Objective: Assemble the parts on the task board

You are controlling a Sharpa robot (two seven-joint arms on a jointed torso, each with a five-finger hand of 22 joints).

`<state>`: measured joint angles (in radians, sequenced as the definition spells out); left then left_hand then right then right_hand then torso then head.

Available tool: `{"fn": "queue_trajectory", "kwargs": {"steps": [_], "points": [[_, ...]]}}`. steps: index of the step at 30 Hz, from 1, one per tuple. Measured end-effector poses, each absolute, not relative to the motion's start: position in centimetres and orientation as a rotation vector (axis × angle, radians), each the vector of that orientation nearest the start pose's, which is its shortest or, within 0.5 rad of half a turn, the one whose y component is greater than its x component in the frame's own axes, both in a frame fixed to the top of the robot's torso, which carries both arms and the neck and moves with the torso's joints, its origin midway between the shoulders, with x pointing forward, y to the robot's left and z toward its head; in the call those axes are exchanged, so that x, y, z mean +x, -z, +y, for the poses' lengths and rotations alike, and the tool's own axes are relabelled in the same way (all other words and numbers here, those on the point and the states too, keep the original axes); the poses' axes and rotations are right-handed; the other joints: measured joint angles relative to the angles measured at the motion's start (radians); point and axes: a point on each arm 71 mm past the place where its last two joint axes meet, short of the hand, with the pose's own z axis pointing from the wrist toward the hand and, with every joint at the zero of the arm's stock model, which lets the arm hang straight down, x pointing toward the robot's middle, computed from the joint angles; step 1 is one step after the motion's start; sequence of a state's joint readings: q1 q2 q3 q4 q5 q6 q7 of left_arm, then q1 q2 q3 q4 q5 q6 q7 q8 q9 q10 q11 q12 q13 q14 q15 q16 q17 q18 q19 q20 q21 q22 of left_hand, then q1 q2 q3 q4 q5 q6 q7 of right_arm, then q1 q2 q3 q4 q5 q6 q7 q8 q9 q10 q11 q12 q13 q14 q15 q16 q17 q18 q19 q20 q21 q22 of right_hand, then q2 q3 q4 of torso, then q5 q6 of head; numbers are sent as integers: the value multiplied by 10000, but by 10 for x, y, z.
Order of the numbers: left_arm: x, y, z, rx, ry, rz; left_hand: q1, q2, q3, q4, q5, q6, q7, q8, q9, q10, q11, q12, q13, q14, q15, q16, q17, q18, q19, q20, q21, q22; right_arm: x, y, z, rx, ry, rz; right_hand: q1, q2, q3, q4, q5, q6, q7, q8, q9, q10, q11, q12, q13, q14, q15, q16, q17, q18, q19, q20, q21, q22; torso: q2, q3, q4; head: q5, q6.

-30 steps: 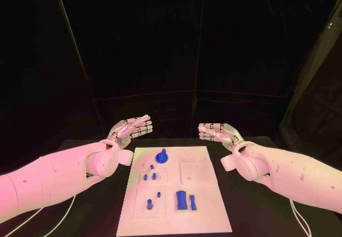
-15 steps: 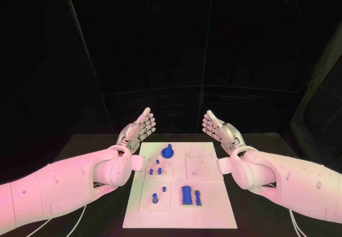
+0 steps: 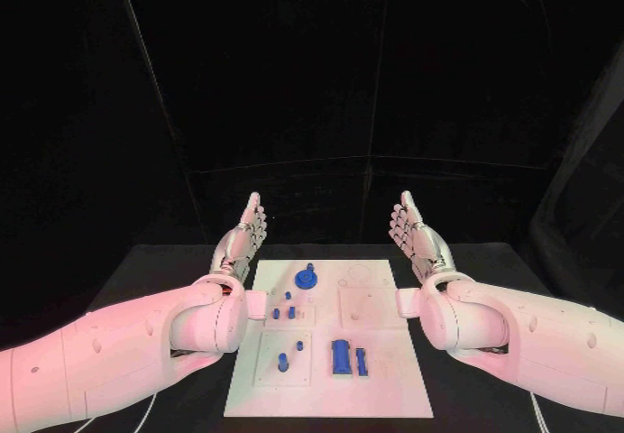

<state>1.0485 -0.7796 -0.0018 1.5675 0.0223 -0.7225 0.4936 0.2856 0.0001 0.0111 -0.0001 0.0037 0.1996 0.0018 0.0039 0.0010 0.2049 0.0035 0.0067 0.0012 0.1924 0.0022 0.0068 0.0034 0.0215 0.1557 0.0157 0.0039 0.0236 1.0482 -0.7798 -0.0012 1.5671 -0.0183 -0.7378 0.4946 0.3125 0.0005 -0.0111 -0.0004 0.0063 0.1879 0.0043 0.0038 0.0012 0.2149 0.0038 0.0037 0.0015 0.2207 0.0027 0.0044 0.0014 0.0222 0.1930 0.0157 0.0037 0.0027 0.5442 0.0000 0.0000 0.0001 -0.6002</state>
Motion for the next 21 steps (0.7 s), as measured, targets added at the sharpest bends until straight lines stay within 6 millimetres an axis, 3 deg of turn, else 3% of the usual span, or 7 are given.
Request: {"fn": "queue_trajectory", "kwargs": {"steps": [11, 13, 15, 16, 20, 21], "points": [[461, 228, 192, -12434, 12269, 12421, -1033, 3, -54, -1, 0, -702, -24, 0, 1, -742, -24, 0, 2, -665, -30, -1, -17, 1, -518, -127, 0, -192, 462, 227, -192, 12189, -12288, 12369, -1112, 0, 51, 4, 0, -650, -38, 0, 1, -764, -23, -3, 2, -786, -28, 0, 1, -4, -665, -126, 0, -13, 1, 0, 1, 0, 0], [461, 228, 193, -12429, 12248, 12410, -1169, -4, -54, -1, 0, -806, -18, 0, 2, -821, -33, 0, 2, -761, -4, -1, -17, 1, -601, -153, 0, -201, 462, 227, -192, 12198, -12277, 12359, -1269, -5, 51, 3, 0, -730, -56, 0, 1, -865, -20, -3, 2, -856, -25, 0, 1, -156, -741, -157, 0, -13, 1, 0, 1, 0, 0], [461, 228, 193, -12425, 12235, 12403, -1279, -5, -54, -1, 0, -839, -19, 0, 2, -888, -36, 0, 3, -823, -24, -1, -17, -2, -790, -146, 0, -206, 462, 227, -193, 12204, -12270, 12352, -1395, 1, 51, 3, 0, -817, -33, 0, 1, -929, -40, -3, 3, -963, -31, 0, 1, -156, -821, -140, 0, -13, 1, 1, 1, 0, 0], [461, 228, 193, -12424, 12229, 12400, -1313, -34, -54, -1, 0, -913, -19, 0, 2, -926, -32, 0, 3, -886, -21, -1, -17, -90, -905, -145, 0, -211, 462, 227, -193, 12207, -12266, 12349, -1426, -30, 51, 3, 0, -833, -17, 0, 2, -974, -19, -3, 2, -1013, -40, 1, 1, -156, -842, -159, 0, -13, 1, 0, 1, 0, 0], [461, 228, 193, -12417, 12205, 12388, -1529, -23, -54, -1, 0, -1133, -18, 1, 3, -1082, -27, 0, 4, -1121, -19, -1, -16, -156, -1217, -152, 0, -218, 462, 227, -193, 12215, -12254, 12335, -2257, -9, 51, 3, 0, -1789, -39, 1, 2, -1997, -38, -3, -2, -2069, -26, 2, 1, -155, -1843, -156, 0, -13, 1, 0, 1, 0, 1], [461, 228, 193, -12415, 12201, 12385, -1576, 25, -53, -1, 0, -1253, -12, 0, 3, -1213, -30, 0, 4, -1245, -22, -1, -18, -155, -1242, -152, 0, -218, 462, 227, -193, 12218, -12251, 12333, -2875, -10, 51, 3, 0, -1827, -47, 1, 2, -2067, -39, -3, -4, -2143, -29, 2, 1, -155, -1876, -160, 0, -13, 1, 1, 1, 0, 1]]}}
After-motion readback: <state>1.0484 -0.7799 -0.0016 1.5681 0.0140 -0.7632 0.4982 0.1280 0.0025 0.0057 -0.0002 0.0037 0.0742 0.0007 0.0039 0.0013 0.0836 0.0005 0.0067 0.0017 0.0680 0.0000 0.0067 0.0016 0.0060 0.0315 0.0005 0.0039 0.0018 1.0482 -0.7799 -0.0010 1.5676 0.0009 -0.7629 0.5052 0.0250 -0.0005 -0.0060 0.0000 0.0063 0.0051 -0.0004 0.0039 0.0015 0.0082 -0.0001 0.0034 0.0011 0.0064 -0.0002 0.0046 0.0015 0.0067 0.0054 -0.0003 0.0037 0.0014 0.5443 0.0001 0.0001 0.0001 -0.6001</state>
